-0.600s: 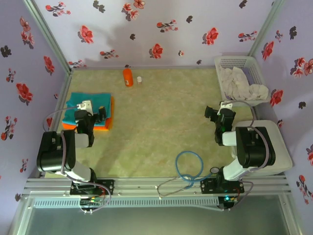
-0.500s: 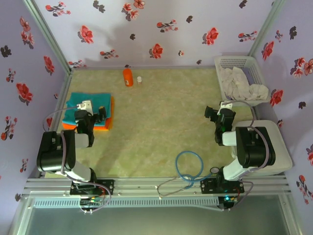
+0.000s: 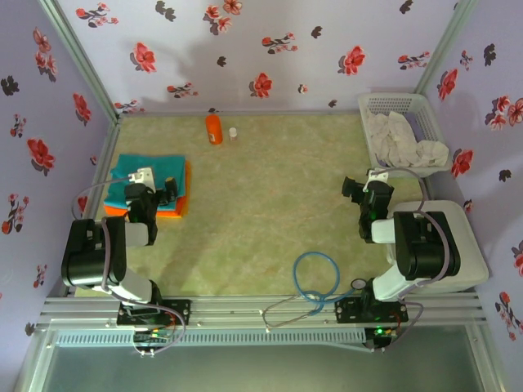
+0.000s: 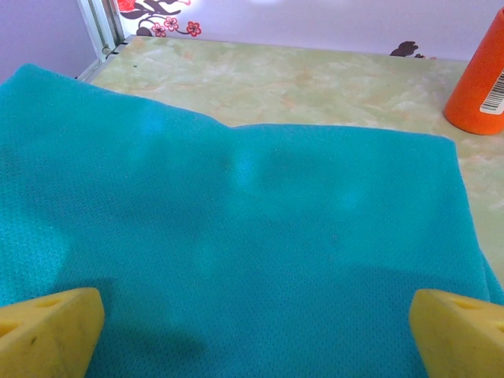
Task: Fold and stack the t-shirts
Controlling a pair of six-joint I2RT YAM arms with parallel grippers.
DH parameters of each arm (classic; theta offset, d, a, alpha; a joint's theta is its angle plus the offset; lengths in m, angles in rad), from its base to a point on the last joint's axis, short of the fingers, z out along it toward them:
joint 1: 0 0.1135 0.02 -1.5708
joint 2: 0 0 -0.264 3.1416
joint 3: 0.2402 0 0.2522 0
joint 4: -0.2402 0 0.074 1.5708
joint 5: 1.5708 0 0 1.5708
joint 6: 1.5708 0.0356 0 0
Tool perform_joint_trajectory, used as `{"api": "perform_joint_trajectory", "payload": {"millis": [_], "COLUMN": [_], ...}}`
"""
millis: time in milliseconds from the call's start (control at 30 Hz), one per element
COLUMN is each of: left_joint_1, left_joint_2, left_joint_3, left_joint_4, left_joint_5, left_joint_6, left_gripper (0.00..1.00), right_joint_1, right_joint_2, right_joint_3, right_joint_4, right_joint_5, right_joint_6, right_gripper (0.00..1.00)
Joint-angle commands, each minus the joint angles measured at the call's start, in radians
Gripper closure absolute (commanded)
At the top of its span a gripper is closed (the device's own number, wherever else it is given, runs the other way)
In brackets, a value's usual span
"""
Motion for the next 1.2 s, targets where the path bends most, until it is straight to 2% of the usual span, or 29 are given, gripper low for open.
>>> {"api": "perform_joint_trajectory", "payload": {"millis": [0,567,667,833,933,1000,1067,1167], "left_joint_1": [-0.008,-0.023,-0.023,-0.034,-0.042,-0.044,-0.044,-0.055], "left_joint_2": [0.01,0.009,-0.045,-0.152,-0.22,-0.248,-0.254,-0.243], "left_joint_3": [0.012,0.026,0.063,0.164,0.24,0.313,0.429,0.619], "left_joint_4": [0.01,-0.016,-0.125,-0.371,-0.489,-0.599,-0.747,-1.014], "left_joint_5": [-0.013,-0.016,-0.03,-0.061,-0.082,-0.083,-0.074,-0.038], "left_joint_6": [0.022,0.036,0.035,0.036,-0.026,-0.071,-0.108,-0.155], "left_gripper": [0.0,0.0,0.0,0.0,0.0,0.01,0.02,0.04], "right_joint_1": [-0.005,-0.004,0.003,0.03,0.042,0.047,0.047,0.045], "right_joint_2": [-0.004,-0.009,-0.059,-0.247,-0.322,-0.342,-0.33,-0.264], "right_joint_3": [0.016,0.012,0.005,0.097,0.149,0.203,0.307,0.514], "right_joint_4": [-0.004,0.001,-0.021,-0.359,-0.487,-0.577,-0.745,-1.036], "right_joint_5": [-0.006,-0.009,-0.033,0.052,0.104,0.212,0.308,0.368], "right_joint_6": [-0.013,-0.019,-0.037,0.006,0.043,0.098,0.174,0.299], "right_gripper": [0.01,0.01,0.01,0.01,0.01,0.01,0.01,0.01]}}
